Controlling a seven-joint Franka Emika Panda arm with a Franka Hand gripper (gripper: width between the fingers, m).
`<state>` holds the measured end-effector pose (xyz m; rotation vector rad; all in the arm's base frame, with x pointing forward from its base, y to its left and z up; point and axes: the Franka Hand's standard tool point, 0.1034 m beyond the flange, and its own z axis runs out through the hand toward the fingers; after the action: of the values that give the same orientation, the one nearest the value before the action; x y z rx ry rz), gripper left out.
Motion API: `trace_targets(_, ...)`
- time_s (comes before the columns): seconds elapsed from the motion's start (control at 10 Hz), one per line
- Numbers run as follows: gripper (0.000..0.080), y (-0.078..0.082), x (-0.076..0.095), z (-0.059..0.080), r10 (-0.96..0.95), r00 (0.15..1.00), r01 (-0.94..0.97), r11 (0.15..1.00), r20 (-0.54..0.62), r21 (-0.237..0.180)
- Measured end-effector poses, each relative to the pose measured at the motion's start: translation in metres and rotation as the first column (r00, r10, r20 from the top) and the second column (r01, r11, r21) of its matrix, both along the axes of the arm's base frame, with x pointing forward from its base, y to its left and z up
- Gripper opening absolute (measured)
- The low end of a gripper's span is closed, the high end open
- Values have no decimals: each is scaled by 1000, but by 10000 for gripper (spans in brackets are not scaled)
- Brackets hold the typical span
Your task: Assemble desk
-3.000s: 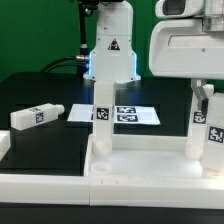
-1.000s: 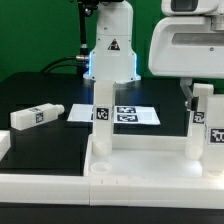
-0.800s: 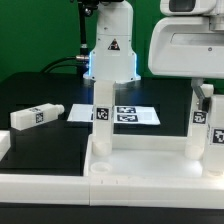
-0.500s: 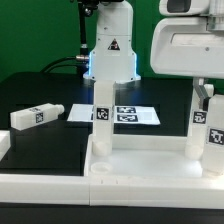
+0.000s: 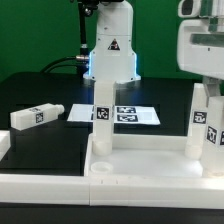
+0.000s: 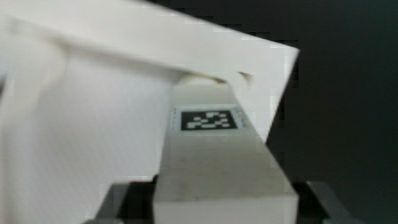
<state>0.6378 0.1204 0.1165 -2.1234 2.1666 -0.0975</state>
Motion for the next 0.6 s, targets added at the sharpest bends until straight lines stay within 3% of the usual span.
trace_targets(0.2,285,0,1,1,-184,983,183,982,-1,45)
trace_targets(0.4,286,-1,0,-1,-146,989,146,989,-7,37)
trace_targets(0.5,513,-3,-4,-3,-6,999,7,1000,-41,25)
trace_targets(0.6,513,-4,-3,-2,96,995,-95,995,-35,17)
